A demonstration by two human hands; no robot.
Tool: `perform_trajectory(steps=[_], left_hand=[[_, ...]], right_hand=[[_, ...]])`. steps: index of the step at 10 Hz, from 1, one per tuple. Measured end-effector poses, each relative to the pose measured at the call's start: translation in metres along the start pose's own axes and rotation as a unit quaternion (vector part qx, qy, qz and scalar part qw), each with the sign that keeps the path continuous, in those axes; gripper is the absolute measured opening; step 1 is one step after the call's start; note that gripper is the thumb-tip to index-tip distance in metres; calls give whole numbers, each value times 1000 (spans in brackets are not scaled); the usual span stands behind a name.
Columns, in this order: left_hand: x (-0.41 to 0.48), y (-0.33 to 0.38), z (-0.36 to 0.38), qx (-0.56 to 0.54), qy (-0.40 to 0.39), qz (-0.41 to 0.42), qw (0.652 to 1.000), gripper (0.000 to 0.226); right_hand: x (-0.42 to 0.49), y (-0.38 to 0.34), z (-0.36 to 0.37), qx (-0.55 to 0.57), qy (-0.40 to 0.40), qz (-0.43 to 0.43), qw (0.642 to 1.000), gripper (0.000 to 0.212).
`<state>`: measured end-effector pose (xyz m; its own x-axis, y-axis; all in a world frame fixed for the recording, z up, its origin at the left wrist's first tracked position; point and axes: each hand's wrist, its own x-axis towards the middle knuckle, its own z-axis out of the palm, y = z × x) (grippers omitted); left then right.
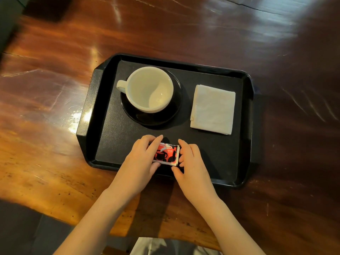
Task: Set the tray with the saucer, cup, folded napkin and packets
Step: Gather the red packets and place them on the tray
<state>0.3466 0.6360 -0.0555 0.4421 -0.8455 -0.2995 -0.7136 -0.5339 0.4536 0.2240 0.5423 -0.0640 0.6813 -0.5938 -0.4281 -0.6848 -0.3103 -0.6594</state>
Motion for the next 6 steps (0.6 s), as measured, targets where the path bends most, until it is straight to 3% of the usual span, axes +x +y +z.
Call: perform_trajectory(steps=[3, 6], left_hand=[[0, -1, -3, -11, 2, -2, 1000, 72], [-18, 11, -24, 15, 18, -38, 999, 67]], right_hand=[[-4, -5, 0, 31, 2, 28, 999, 70], [-12, -7, -19, -6, -5, 24, 1000, 68]])
